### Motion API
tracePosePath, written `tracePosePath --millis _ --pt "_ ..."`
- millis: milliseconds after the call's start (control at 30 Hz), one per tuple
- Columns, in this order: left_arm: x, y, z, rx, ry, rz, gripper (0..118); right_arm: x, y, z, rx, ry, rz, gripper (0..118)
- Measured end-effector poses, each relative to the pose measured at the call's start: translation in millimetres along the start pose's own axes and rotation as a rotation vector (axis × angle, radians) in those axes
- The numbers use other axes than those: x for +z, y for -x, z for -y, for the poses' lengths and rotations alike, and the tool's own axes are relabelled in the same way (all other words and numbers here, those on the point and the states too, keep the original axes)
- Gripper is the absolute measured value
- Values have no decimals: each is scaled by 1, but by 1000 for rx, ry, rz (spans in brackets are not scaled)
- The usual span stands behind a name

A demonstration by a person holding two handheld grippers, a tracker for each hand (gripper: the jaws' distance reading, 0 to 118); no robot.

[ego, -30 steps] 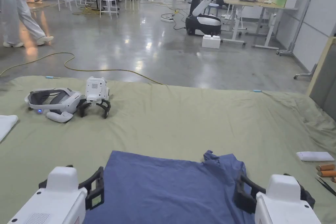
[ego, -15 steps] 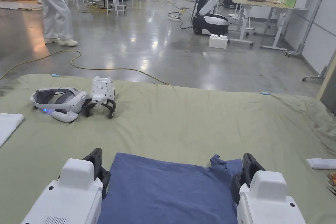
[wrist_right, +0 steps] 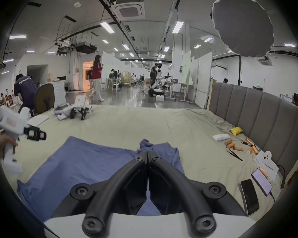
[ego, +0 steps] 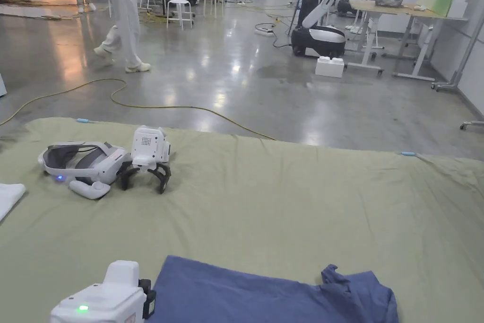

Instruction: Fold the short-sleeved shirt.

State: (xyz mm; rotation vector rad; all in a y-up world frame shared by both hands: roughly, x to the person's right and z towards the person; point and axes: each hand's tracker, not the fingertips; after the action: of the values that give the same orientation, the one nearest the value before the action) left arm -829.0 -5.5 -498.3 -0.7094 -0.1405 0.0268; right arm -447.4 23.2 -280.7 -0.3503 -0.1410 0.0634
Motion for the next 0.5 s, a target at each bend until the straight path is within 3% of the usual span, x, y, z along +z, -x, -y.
tracePosePath --millis 200,233,367,500 --pt "-101 10 -56 -30 131 -10 2 -16 -17 9 13 54 41 0" --pt "-115 13 -63 -27 150 -10 10 -18 -20 12 16 64 52 0" --pt "-152 11 -72 -19 227 18 79 -23 -29 20 13 96 81 0" --pt "-183 1 -65 -91 331 -19 81 -26 -37 31 7 134 103 0"
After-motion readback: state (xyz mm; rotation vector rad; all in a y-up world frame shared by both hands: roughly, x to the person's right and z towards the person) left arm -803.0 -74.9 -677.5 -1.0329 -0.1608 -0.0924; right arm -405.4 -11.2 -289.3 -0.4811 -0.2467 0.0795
